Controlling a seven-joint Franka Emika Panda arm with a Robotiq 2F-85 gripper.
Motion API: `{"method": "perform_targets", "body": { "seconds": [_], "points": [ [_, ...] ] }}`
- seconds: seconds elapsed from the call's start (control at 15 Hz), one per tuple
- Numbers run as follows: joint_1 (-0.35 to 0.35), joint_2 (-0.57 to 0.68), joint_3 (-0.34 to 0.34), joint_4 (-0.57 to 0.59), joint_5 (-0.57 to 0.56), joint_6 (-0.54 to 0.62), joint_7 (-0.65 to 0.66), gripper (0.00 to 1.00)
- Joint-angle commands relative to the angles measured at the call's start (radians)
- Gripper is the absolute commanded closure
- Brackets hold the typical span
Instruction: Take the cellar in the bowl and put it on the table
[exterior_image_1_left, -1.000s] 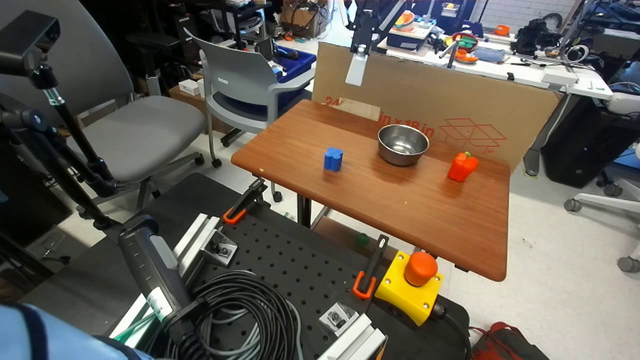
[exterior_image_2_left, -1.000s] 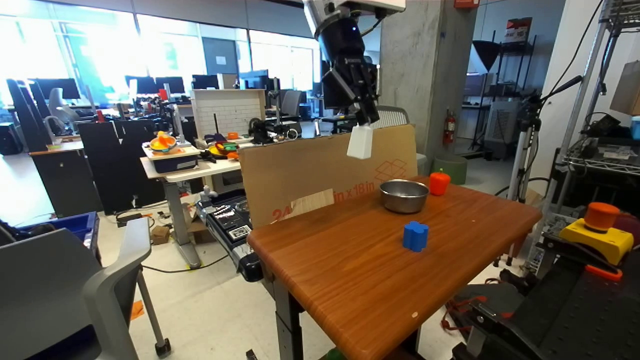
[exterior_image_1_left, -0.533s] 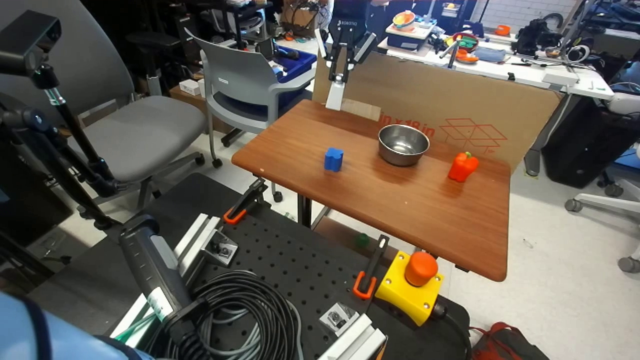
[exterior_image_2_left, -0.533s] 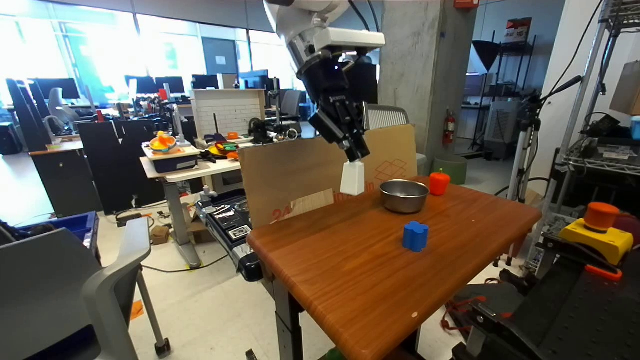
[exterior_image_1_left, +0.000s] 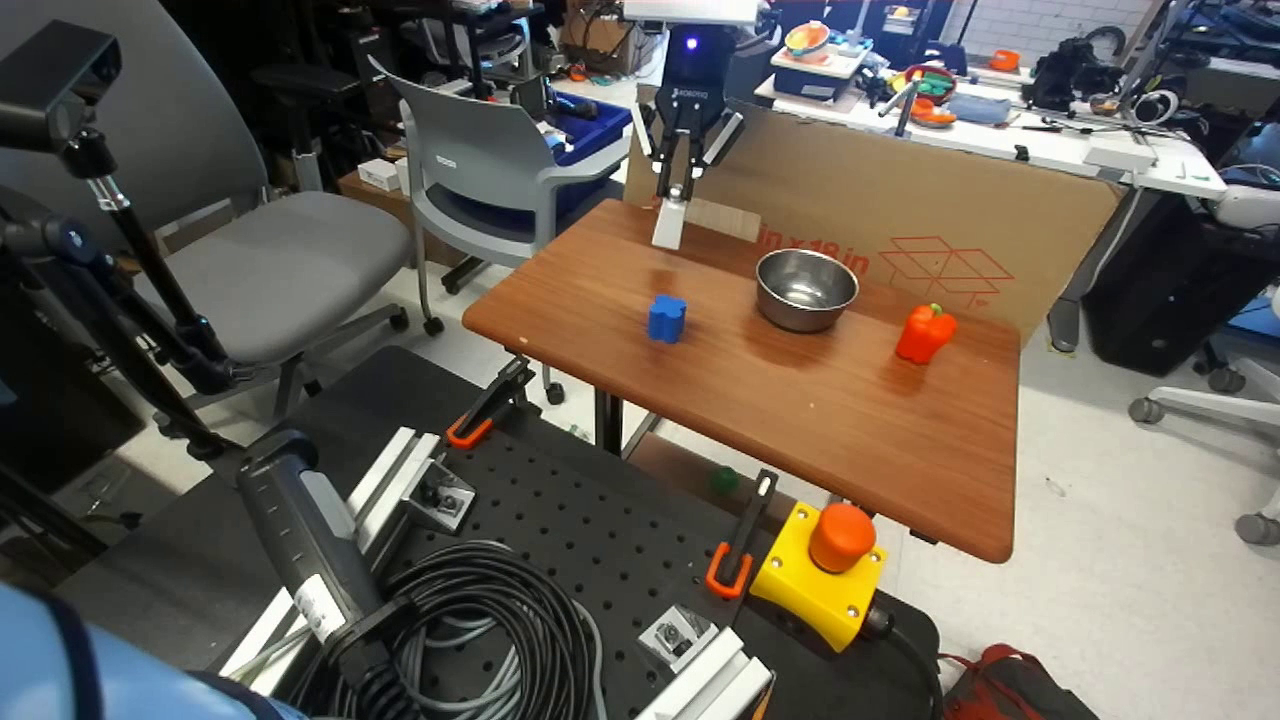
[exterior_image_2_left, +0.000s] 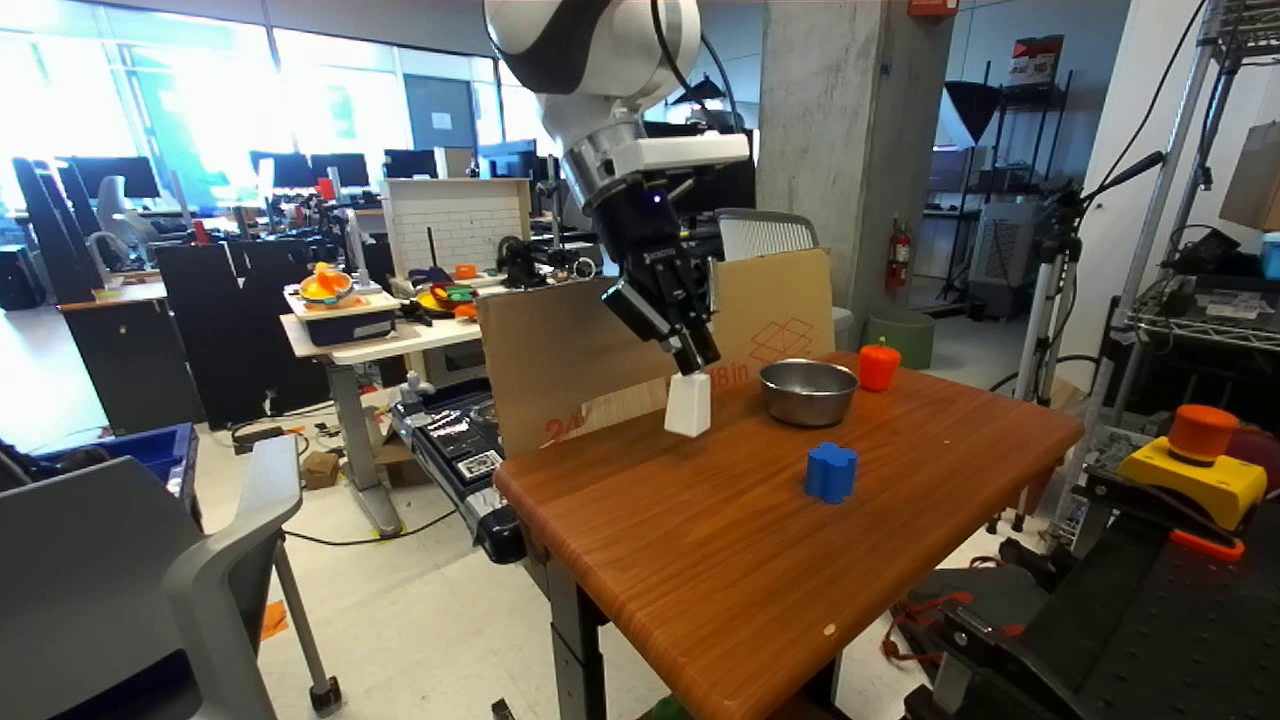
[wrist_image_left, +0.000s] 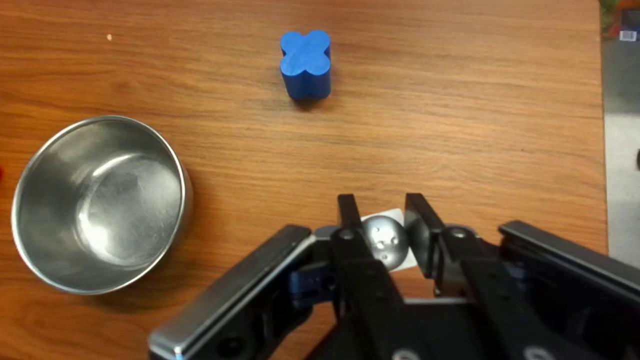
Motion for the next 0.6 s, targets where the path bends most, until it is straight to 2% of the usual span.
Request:
{"method": "perform_targets", "body": {
  "seconds": [0.0, 0.33, 0.4, 0.47, 0.53],
  "points": [
    [0.017, 0.091, -0.017, 0.130, -0.013, -0.018, 0.015, 0.93],
    [0.018, 0.151, -0.029, 0.199, -0.021, -0.011, 0.028, 0.93],
    [0.017, 0.159, -0.031, 0.207, -0.022, -0.009, 0.030, 0.90],
    [0.017, 0.162, -0.033, 0.208, -0.023, -0.008, 0.030, 0.47],
    [0.017, 0.160, -0.033, 0.216, -0.021, -0.017, 0.026, 0.45]
  ]
}}
